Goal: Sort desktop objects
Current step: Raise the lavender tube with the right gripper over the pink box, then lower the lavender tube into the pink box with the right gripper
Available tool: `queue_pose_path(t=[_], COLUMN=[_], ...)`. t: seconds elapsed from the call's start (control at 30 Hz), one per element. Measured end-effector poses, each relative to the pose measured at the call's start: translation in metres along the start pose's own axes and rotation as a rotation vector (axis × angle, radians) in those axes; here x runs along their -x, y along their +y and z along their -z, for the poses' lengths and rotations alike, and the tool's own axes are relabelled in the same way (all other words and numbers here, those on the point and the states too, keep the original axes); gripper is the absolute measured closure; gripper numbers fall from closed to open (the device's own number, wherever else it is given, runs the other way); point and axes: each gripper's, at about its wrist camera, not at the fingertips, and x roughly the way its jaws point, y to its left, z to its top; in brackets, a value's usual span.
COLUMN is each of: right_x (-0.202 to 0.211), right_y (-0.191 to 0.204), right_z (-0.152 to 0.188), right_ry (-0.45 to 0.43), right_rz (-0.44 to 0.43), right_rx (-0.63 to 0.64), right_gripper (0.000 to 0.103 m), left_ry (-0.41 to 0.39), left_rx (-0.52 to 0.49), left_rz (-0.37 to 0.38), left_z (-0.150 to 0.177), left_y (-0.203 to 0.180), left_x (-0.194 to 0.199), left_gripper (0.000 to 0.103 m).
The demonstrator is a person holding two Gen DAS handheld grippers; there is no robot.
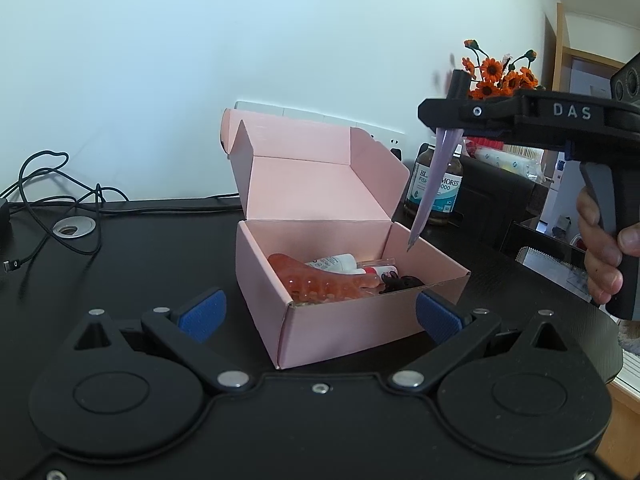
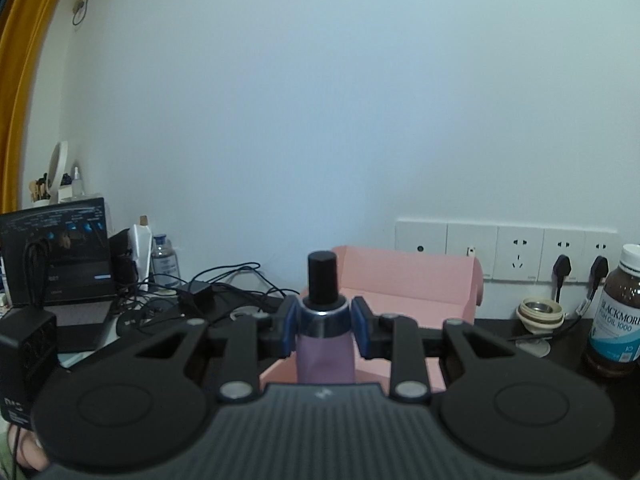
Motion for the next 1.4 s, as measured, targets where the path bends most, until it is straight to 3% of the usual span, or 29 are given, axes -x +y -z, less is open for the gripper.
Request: queue_pose_path(t=[0.5,1.1,1.4], right_x=[-0.019,-0.001,-0.036], right_y=[-0.014,-0.024,-0.018], right_z=[0.015,0.02,0.031], right_ry=[0.08,0.129,0.27], right_rz=[0.03,0.063,0.032], right_rx=[-0.002,0.03,0.072], right_gripper=[0.075,0.075,0.075], left_ry=[0.001,0.002,0.002], left_rx=[-0.001,-0.011,-0.013], left_rz=[0.0,0.001,0.0], left_z=[0.0,0.0,0.001], left_y=[-0.001,-0.002,-0.002], left_x=[0.0,0.0,0.0], left_gripper=[0.0,0.0,0.0])
